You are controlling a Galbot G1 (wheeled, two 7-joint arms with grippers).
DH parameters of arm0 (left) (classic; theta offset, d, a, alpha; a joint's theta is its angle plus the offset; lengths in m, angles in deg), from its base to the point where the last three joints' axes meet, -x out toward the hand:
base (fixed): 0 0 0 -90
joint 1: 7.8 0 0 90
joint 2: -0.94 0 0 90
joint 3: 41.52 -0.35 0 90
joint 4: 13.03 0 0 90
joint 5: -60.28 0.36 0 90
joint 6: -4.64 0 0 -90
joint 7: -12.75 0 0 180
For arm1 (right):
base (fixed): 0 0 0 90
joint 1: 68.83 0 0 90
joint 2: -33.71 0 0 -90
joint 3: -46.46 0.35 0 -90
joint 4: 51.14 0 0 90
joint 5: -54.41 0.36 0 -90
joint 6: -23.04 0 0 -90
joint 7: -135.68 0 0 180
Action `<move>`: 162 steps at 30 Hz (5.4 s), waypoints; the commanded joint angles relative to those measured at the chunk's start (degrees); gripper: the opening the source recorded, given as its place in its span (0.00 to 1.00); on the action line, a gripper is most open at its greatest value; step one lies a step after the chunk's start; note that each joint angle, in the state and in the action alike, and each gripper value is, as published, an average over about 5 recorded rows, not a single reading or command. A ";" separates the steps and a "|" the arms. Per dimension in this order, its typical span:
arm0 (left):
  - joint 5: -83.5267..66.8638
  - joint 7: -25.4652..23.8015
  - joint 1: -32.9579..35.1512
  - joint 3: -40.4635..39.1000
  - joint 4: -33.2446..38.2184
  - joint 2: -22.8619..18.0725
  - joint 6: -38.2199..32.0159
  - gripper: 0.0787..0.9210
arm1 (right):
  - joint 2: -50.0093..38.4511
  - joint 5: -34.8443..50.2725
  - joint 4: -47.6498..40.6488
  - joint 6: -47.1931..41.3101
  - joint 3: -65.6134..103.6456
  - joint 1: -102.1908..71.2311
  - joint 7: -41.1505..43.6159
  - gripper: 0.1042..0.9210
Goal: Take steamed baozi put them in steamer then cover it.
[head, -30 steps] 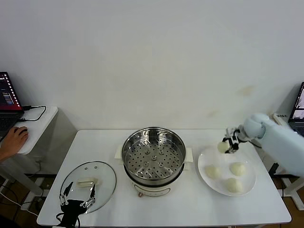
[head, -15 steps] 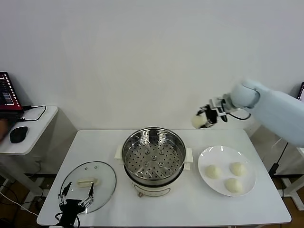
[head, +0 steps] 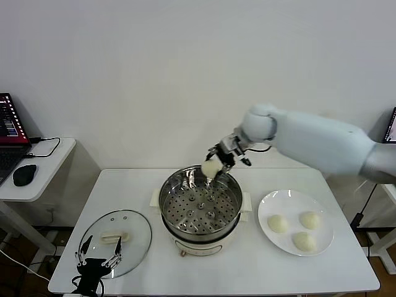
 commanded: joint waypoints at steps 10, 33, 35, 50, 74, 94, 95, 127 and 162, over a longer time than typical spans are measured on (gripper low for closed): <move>0.14 0.05 -0.88 0.31 -1.12 0.61 -0.84 0.88 | 9.07 -17.66 -5.59 13.76 -3.77 -1.56 -1.24 0.60; 0.27 0.09 -1.16 0.15 -1.71 0.11 -1.06 0.88 | 8.16 -23.74 -7.05 19.07 -2.26 -3.31 -2.91 0.85; 0.27 0.10 -0.99 0.23 -1.44 0.07 -1.05 0.88 | 7.23 -20.87 -5.60 17.30 -2.36 -1.52 -2.08 0.87; 0.07 0.21 -0.48 0.43 0.41 0.40 -0.69 0.88 | -19.05 10.20 23.96 -25.30 -7.26 16.17 7.19 0.88; -0.31 0.03 -0.58 1.78 0.66 1.20 -0.04 0.88 | -47.77 -8.01 26.48 -30.52 2.97 -12.11 5.59 0.88; -0.54 -0.04 0.13 3.95 0.25 0.97 -0.04 0.88 | -33.72 -11.13 9.43 -26.73 23.13 -34.20 2.94 0.88; -0.53 -0.05 0.11 3.96 0.23 0.95 -0.04 0.88 | -33.37 -11.04 9.23 -26.61 23.30 -34.44 2.78 0.88; -0.40 0.08 -0.18 3.73 -0.01 0.58 -0.12 0.88 | -29.84 -11.66 6.76 -27.61 25.52 -36.81 1.28 0.67; -0.64 0.10 -1.23 2.14 0.95 1.33 -0.25 0.88 | -20.58 24.39 24.10 -42.53 -1.45 18.73 -1.79 0.61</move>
